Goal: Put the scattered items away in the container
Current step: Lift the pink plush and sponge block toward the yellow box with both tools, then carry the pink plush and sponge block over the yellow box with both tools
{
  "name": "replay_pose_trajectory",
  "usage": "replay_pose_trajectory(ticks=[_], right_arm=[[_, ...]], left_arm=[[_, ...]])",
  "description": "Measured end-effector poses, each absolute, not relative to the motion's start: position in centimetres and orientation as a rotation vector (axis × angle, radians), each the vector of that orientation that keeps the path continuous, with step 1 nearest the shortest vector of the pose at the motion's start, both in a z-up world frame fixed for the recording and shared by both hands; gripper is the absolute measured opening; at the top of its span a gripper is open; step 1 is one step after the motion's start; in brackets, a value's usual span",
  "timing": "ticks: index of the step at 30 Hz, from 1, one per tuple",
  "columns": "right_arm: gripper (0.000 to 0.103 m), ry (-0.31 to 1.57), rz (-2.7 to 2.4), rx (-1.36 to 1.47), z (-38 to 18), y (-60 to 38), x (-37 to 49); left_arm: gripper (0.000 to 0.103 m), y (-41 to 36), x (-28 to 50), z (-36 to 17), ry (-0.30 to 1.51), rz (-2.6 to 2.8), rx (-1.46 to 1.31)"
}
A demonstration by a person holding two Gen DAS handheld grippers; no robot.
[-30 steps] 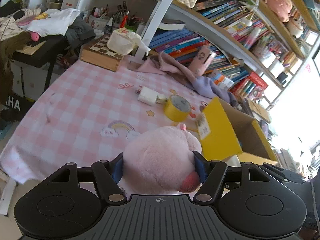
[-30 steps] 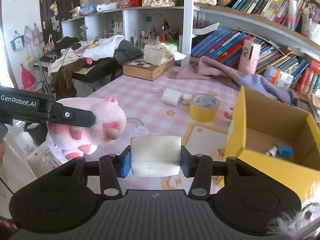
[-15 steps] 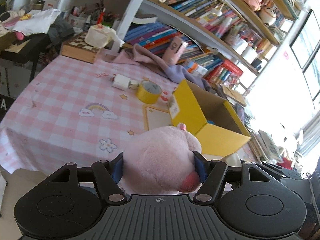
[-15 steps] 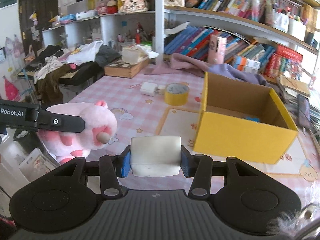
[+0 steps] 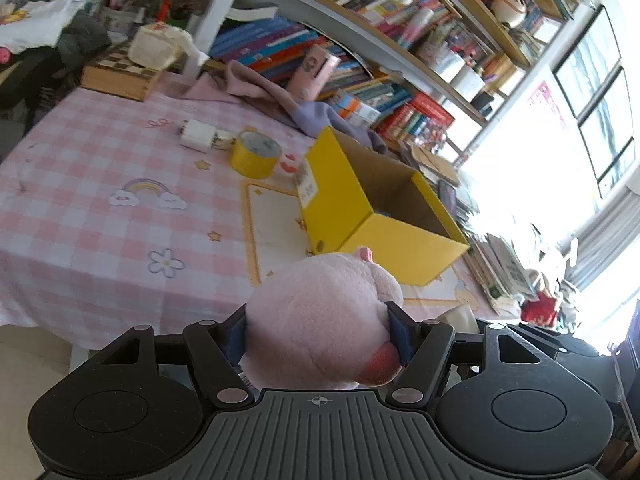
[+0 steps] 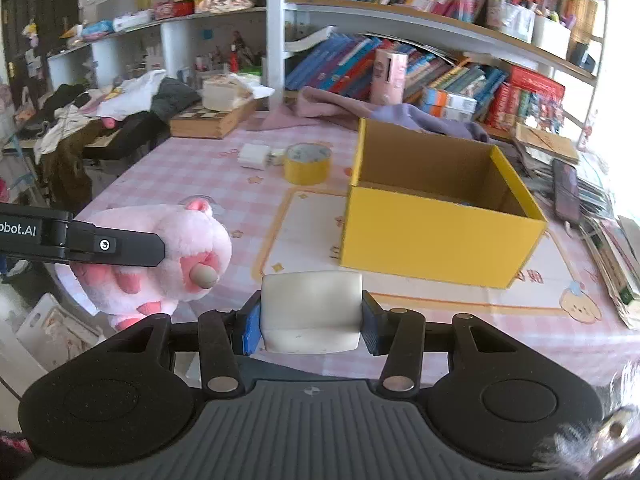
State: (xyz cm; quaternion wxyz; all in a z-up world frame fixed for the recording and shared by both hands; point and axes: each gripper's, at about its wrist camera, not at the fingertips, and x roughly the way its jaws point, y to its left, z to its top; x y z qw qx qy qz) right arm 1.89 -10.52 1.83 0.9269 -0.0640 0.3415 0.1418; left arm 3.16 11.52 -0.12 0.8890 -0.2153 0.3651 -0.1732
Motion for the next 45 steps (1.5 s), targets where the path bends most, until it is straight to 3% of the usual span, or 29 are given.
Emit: replay_pose_trajectory(ticks=[45], right_arm=[[0.045,0.741,-0.009,-0.02,1.2,-20.3,0.0]], left_arm=[[0.068,0.3,6.5,-0.1,0.835,-0.64,-0.308]])
